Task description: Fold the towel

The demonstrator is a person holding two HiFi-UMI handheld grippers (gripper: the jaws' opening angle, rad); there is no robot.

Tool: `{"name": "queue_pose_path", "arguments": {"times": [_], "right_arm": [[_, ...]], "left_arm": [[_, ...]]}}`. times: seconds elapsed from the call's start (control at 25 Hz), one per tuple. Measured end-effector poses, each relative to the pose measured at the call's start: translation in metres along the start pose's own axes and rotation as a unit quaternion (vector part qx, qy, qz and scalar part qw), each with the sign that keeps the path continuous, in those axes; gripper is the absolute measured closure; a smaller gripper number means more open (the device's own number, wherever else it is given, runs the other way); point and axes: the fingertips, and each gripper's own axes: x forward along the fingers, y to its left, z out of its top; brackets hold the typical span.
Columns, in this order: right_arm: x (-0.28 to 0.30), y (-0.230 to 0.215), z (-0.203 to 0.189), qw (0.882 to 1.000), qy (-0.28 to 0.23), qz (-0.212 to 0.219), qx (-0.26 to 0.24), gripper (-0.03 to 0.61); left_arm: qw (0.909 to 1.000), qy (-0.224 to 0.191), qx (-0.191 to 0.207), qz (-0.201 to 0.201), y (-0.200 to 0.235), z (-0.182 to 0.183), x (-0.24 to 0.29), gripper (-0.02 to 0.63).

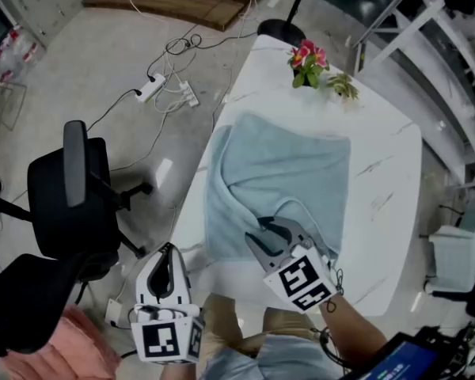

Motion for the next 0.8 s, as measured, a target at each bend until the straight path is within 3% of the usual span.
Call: {"name": "queue_pose_path", "arguments": {"times": [0.08,0.16,0.52,0.8], "right_arm": [[0.007,-0.004,-0.005,1.0,0.008,-0.019,-0.013,0.507],[0.009,-0.001,-0.006,1.0,0.011,-0.017,-0.022,0.536],[-0.003,0.078,0.041,0.997,-0.008,0.071,-0.016,0.541],[0.042,0.108,0.031,0.996,0.021,0.09,-0.006,0.518]], "left_arm": [[1.0,0.001,-0.001,0.001,0.002,-0.001,0.0,0.606],[1.0,-0.001,-0.003,0.001,0.003,-0.001,-0.001,0.606],[0.9996,-0.02,-0.018,-0.002,0.015,0.01,-0.011,0.606],[0.9996,-0.019,-0.022,0.002,0.03,0.008,-0.017,0.606]]}}
